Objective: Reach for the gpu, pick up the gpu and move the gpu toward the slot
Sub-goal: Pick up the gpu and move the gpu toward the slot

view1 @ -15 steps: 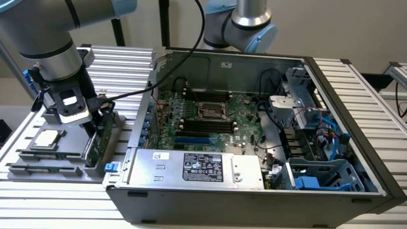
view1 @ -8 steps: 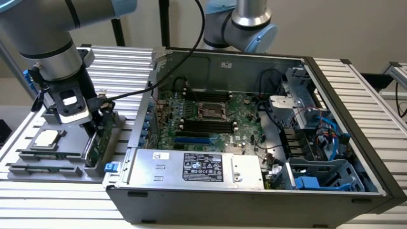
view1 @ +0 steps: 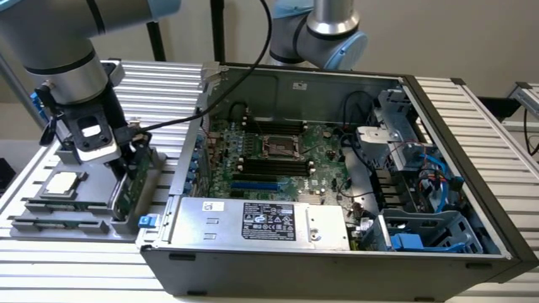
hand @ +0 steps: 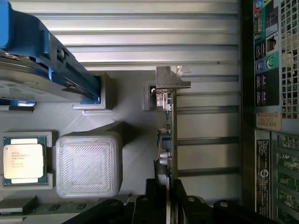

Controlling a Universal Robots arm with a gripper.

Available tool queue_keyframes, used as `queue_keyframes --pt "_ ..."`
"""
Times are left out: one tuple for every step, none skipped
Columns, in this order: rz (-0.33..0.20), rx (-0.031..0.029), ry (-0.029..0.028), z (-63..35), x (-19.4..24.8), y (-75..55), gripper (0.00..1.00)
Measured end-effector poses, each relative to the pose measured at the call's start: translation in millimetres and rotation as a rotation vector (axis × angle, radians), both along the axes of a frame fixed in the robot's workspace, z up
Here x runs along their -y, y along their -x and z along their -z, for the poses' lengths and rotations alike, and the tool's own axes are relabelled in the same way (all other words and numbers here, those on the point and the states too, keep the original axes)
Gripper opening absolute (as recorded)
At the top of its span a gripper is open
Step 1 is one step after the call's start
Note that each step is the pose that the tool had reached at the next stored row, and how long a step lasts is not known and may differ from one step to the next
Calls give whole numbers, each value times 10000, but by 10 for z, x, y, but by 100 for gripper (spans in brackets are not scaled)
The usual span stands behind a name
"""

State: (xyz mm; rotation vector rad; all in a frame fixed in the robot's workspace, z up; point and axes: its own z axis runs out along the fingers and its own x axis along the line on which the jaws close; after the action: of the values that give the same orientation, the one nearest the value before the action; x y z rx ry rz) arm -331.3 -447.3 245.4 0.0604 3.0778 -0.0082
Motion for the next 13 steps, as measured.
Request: queue_keyframes --pt "0 -2 -1 -10 0 0 26" --pt "-1 -3 -1 -23 0 0 26" --pt "-1 -6 -1 -37 0 -1 26" --pt "-1 -9 -3 -53 0 -1 26" --pt "-1 -14 -3 -70 0 -1 26" --pt "-1 -20 -4 -88 0 -1 26" --pt "-1 -27 -4 -108 0 -2 26" --pt "-1 -35 -4 -130 1 -3 26" --pt "-1 -42 -5 -156 1 -4 26" --pt "-1 -49 -7 -182 0 -5 26" --pt "0 -56 -9 -210 0 -6 26" --pt "0 -63 -10 -240 1 -6 26" --pt "-1 -71 -12 -274 1 -7 26"
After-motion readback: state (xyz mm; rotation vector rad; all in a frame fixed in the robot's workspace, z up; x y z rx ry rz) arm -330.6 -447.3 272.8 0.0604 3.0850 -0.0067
